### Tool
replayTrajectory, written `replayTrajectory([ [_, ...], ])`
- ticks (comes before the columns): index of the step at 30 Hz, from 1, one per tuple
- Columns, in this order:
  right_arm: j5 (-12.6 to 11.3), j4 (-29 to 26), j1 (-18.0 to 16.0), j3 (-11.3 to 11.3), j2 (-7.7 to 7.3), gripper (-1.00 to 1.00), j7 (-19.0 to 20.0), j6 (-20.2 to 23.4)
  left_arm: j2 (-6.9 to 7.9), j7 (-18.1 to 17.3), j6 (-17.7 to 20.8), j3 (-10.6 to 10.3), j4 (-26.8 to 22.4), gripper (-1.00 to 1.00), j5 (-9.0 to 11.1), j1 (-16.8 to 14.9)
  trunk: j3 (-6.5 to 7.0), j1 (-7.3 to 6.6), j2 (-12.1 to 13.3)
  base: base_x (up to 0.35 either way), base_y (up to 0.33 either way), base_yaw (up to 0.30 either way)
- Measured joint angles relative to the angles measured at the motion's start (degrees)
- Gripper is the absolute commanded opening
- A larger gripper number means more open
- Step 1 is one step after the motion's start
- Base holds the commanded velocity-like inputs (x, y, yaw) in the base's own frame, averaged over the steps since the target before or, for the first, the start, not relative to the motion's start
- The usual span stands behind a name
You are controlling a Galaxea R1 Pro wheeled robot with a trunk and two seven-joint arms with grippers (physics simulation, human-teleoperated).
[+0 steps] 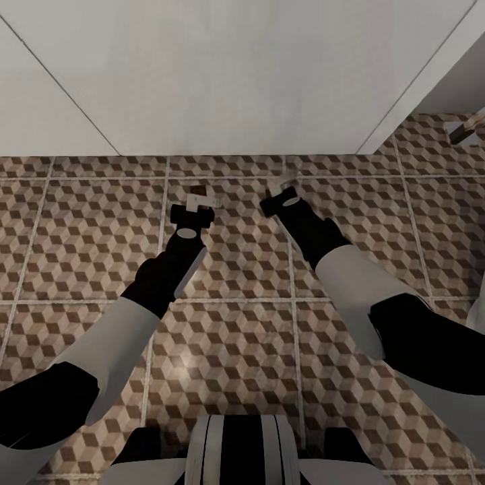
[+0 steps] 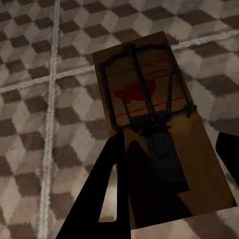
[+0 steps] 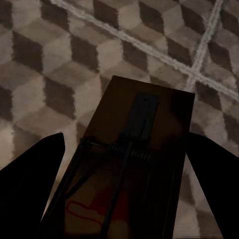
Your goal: Take the four mousetraps from the cabinet in the bathroom and place them on the bathroom floor. Make sure all four end up on the same floor surface, and ensure that at least two of them are either under or directly next to the same bathroom sink.
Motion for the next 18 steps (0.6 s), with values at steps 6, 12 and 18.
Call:
replayTrajectory([
  [6,0.1,0.9,0.0,-0.1,0.00,-1.00,-0.1,-0.6,0.00,0.0,0.0,0.0,-0.1,-1.00,0.0,0.2,0.00,0.00,0.0,0.000,0.000,0.000],
  [12,0.1,1.1,0.0,-0.2,0.00,-1.00,-0.3,-0.6,-0.08,0.1,0.0,-0.3,-0.3,-1.00,0.0,0.2,0.00,0.00,0.0,0.000,0.000,0.000],
  [18,0.1,2.0,0.0,-0.3,0.00,-1.00,-1.0,-0.6,-0.09,0.1,0.0,-0.4,-0.2,-1.00,0.0,0.3,0.00,0.00,0.0,0.000,0.000,0.000],
])
